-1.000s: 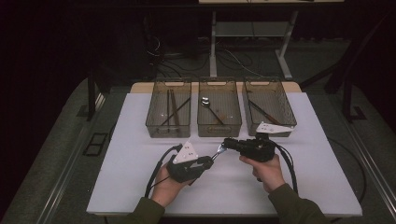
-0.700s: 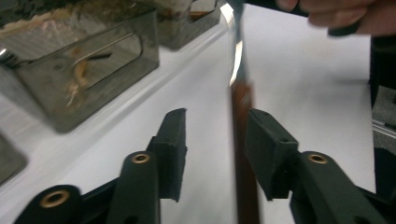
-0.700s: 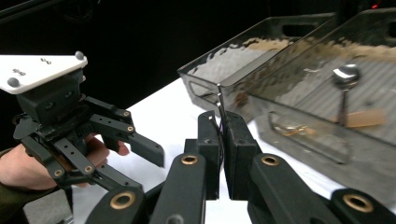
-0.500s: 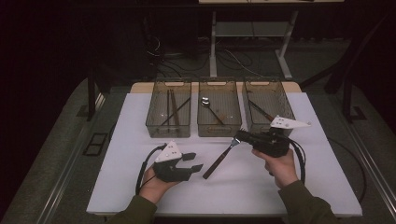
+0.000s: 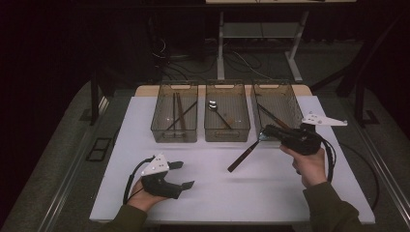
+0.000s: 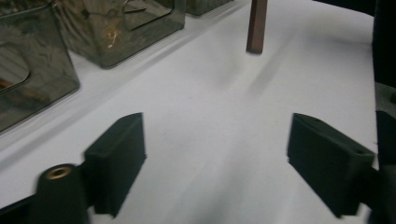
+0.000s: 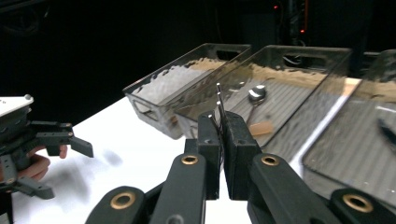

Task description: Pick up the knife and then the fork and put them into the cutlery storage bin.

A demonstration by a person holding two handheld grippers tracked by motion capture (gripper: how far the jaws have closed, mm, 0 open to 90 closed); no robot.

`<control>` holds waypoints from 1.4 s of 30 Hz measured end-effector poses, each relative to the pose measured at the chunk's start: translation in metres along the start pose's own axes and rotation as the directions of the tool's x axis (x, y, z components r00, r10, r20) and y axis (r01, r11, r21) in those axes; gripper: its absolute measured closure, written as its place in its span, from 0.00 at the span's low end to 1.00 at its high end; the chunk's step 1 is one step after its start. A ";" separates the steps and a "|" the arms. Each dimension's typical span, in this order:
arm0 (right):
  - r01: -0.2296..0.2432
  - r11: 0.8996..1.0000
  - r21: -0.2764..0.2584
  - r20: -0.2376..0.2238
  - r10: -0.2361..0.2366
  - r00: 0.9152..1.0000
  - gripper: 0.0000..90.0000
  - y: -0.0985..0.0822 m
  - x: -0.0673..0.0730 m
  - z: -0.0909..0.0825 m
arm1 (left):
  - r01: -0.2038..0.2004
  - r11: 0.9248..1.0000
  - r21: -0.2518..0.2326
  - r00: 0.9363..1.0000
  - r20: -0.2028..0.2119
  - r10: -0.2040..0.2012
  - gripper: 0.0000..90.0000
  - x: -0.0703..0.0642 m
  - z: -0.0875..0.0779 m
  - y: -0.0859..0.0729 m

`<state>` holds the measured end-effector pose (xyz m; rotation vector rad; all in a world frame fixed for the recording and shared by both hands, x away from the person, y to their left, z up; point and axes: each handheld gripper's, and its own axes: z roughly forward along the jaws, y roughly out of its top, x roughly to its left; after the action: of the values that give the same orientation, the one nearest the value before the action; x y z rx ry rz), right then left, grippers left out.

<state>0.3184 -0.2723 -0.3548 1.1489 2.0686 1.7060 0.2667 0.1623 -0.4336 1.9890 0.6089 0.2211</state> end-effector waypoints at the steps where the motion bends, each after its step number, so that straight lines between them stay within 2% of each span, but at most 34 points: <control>1: -0.002 1.000 -0.004 0.007 0.002 1.000 0.96 0.002 -0.002 -0.002 | 0.003 1.000 0.005 1.000 -0.001 -0.003 0.15 0.001 0.000 -0.001; 3: -0.002 1.000 -0.004 0.023 0.002 1.000 0.96 0.006 -0.006 -0.005 | 0.012 1.000 0.011 1.000 -0.020 -0.011 0.10 0.002 0.002 -0.002; 6: 0.009 1.000 -0.005 0.055 -0.008 0.998 0.96 0.014 -0.013 -0.011 | 0.033 0.999 0.018 0.999 -0.023 -0.032 0.00 0.002 0.005 -0.003; 13: 0.008 1.000 -0.024 0.115 -0.005 0.993 0.96 0.039 -0.031 -0.022 | 0.043 0.998 0.038 0.999 -0.024 -0.042 0.00 0.001 0.007 -0.003; 17: 0.006 0.999 -0.039 0.156 0.000 0.988 0.96 0.053 -0.039 -0.030 | 0.053 0.998 0.046 0.998 -0.029 -0.052 0.00 0.003 0.007 -0.003; 24: 0.010 0.999 -0.049 0.241 0.002 0.971 0.96 0.073 -0.056 -0.043 | 0.046 0.998 0.048 0.999 -0.023 -0.045 0.00 0.002 0.009 -0.002; 30: 0.026 0.999 -0.027 0.328 -0.015 0.945 0.96 0.086 -0.071 -0.049 | 0.047 0.998 0.049 0.999 -0.020 -0.046 0.00 0.002 0.009 -0.002; 32: 0.019 0.999 -0.029 0.343 -0.008 0.939 0.96 0.088 -0.078 -0.048 | 0.045 0.998 0.048 0.999 -0.018 -0.045 0.00 0.001 0.009 -0.002; 38: -0.007 1.000 0.007 0.395 0.003 0.919 0.96 0.085 -0.099 -0.034 | 0.042 0.998 0.054 0.999 -0.009 -0.041 0.00 0.000 0.011 -0.002; 42: -0.034 0.999 0.032 0.401 0.019 0.916 0.96 0.081 -0.109 -0.021 | 0.039 0.998 0.054 0.999 -0.005 -0.039 0.00 0.000 0.011 -0.002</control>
<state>0.4123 -0.3607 -0.3077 1.4070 1.8418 1.3050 0.2702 0.1544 -0.4401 2.0271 0.6620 0.1871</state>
